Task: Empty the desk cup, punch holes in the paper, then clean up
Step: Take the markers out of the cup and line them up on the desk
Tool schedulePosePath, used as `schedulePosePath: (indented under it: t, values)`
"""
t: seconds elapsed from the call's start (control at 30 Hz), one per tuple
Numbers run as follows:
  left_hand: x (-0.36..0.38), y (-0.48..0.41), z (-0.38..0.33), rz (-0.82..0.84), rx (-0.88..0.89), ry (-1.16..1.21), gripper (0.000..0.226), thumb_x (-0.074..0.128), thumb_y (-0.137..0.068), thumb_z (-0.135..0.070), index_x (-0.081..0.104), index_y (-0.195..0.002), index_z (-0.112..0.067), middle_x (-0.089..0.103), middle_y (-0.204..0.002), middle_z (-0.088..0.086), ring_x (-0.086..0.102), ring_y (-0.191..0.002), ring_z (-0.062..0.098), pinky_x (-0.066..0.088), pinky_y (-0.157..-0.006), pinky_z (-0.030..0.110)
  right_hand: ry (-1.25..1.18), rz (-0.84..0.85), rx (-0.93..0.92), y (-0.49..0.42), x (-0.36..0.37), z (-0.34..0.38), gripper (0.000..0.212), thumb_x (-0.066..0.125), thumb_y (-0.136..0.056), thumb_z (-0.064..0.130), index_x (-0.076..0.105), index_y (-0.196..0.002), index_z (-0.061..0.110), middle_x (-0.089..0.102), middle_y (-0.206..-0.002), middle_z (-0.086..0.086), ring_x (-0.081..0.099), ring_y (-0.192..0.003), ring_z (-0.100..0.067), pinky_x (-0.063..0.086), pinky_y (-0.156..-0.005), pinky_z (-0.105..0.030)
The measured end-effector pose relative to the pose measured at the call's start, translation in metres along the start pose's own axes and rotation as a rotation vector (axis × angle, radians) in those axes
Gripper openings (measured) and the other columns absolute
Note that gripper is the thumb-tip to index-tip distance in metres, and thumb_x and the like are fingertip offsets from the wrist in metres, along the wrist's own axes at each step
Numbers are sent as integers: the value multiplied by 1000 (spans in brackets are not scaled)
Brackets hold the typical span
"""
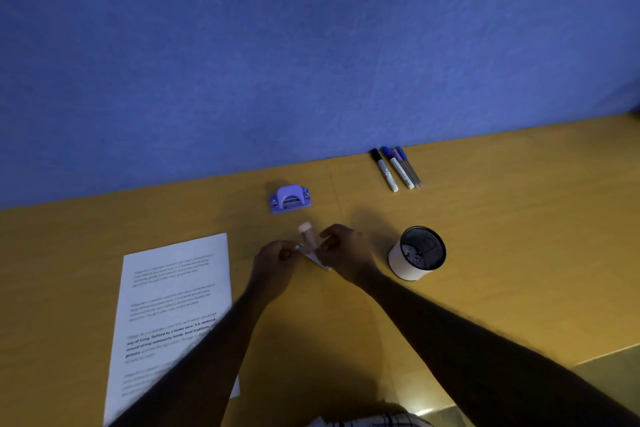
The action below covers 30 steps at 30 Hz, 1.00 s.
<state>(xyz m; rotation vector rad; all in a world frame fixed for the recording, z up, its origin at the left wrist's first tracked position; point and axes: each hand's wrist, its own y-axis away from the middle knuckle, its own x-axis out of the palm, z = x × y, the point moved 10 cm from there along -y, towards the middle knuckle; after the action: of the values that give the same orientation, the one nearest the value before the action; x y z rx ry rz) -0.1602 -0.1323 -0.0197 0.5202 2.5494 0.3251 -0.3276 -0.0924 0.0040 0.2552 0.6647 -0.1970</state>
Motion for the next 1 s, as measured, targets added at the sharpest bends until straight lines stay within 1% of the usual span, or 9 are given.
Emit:
schedulePosePath:
  t: [0.13, 0.3, 0.4, 0.47, 0.57, 0.7, 0.77, 0.87, 1.0]
  values:
    - [3, -3, -9, -48, -53, 70, 24, 61, -92, -35, 72, -87, -14, 72, -81, 5, 65, -76, 21, 48, -68, 35, -87, 49, -72, 12, 17, 17, 29, 72, -85, 23, 63, -109, 10, 73, -93, -3, 69, -82, -13, 58, -72, -35]
    - [-8, -1, -7, -90, -47, 123, 11, 63, -91, -22, 67, -82, -21, 72, -79, 2, 70, -78, 22, 55, -72, 39, -96, 105, -130, 12, 25, 15, 28, 71, -86, 25, 64, -109, 11, 71, -97, -1, 66, -83, -9, 55, -71, -27]
    - [-17, 1, -2, -100, -36, 151, 13, 64, -90, -15, 66, -80, -7, 71, -70, 8, 69, -66, 17, 55, -68, 39, 135, 78, -111, 1, 24, 1, 32, 71, -84, 31, 63, -110, 15, 64, -101, 0, 60, -86, -13, 50, -70, -31]
    - [-24, 2, 1, -110, -29, 123, 17, 62, -90, -7, 64, -73, -5, 68, -60, 5, 65, -55, 12, 54, -64, 36, 308, 89, -52, -7, 26, -13, 48, 73, -81, 39, 58, -120, 16, 58, -111, -1, 57, -97, -16, 50, -75, -30]
    - [-29, 2, 10, -111, -64, 113, 9, 61, -90, -5, 67, -85, -2, 71, -72, 13, 68, -68, 25, 58, -73, 45, 432, 150, -4, -17, 36, -25, 63, 75, -76, 48, 52, -127, 17, 54, -118, -3, 55, -101, -18, 52, -75, -32]
    - [-32, 1, 13, -123, -99, 165, 16, 62, -91, -10, 65, -103, 0, 71, -85, 17, 69, -80, 30, 57, -80, 52, 527, 185, -62, -25, 46, -20, 51, 73, -77, 46, 56, -115, 15, 57, -110, -5, 59, -95, -22, 44, -65, -31]
    - [-32, 2, 11, -116, -85, 174, 7, 62, -91, -11, 67, -93, -5, 72, -74, 6, 69, -72, 20, 59, -78, 47, 530, 188, -75, -26, 47, -18, 39, 70, -79, 40, 59, -107, 16, 58, -106, -5, 60, -92, -22, 46, -64, -32]
    - [-31, 1, 6, -110, -63, 148, 17, 62, -90, -8, 63, -75, -16, 71, -64, -6, 66, -59, 7, 57, -71, 40, 476, 151, -78, -26, 41, -13, 24, 66, -80, 33, 64, -97, 16, 60, -99, -4, 60, -86, -21, 52, -66, -34]
    - [-27, -3, 3, -102, -64, 141, 14, 63, -90, -7, 63, -79, -16, 70, -64, 0, 66, -58, 8, 57, -70, 42, 536, 154, -41, -28, 33, -14, 24, 63, -83, 32, 67, -95, 12, 63, -94, -6, 58, -78, -19, 46, -58, -30]
